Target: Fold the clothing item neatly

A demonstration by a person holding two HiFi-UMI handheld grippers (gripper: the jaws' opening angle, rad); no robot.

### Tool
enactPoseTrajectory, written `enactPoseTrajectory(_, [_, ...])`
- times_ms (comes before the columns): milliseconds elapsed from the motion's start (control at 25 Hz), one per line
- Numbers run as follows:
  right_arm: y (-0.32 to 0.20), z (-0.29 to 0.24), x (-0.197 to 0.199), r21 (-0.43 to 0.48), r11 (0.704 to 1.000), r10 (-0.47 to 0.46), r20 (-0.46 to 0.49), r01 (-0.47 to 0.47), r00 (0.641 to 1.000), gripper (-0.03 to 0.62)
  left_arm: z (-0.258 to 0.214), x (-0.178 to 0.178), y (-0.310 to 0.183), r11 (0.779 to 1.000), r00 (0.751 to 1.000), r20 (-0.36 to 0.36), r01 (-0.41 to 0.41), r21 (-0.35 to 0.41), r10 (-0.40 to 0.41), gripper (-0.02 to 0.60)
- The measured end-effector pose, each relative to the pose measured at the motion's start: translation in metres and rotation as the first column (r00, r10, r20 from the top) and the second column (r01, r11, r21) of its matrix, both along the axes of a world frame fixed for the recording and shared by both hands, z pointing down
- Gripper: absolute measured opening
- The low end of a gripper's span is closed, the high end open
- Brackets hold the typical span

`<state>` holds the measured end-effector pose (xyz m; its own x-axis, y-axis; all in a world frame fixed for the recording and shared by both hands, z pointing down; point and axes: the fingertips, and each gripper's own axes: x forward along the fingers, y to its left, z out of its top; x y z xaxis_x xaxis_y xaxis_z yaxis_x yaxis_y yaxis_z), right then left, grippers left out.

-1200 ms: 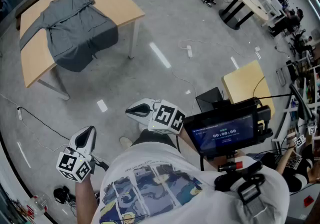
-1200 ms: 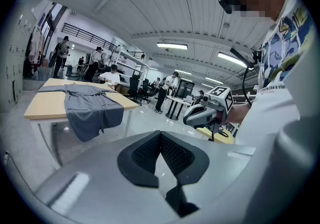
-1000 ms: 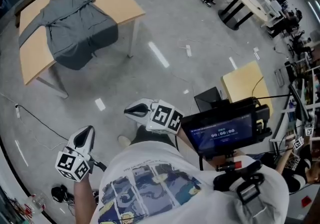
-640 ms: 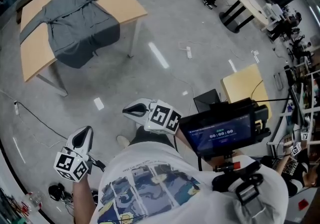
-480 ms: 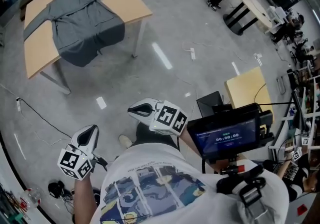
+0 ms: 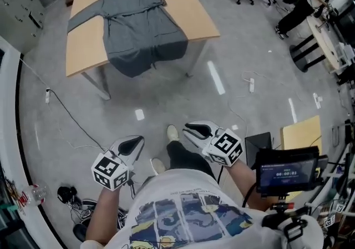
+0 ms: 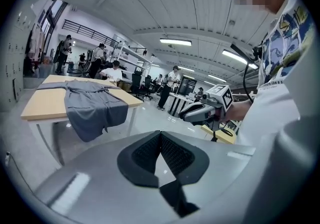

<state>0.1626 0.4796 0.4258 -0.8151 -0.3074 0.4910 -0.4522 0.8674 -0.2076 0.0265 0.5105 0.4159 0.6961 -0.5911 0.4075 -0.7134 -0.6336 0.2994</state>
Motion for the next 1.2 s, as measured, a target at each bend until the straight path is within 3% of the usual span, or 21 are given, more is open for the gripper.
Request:
enactPoseTrajectory(280, [-0.096,-0.001,-0.007,0.019,0.999,-0.032,0.042,0.032,0.999,0.060,-0.012,-0.027,-0.085,0.992,0.991,0.036,0.125,0.016,-0.126,0.005])
enactPoseTrajectory(680, [-0.217,0.005,0.000,0.049,0.994,-0.104,0.057,0.101,0.993,0.063,-0.028,-0.024,-0.196,0.977,0.974,0.087,0.204,0.053,-0.208,0.005])
enactPoseTrajectory(960, [-0.252,0.010,-0.005,0.043,0.996,-0.076,0.063,0.074,0.995,0.064,-0.028,-0.031,-0.226,0.979,0.975,0.097,0.197,0.054,-0.202,0.005])
enactPoseTrajectory(1200, [-0.324,0.016,-0.030,0.023,1.000,0.000,0.037,-0.001,0.999,0.066,-0.018,-0.063,-0.303,0.988,0.986,0.068,0.150,0.040,-0.153,0.005])
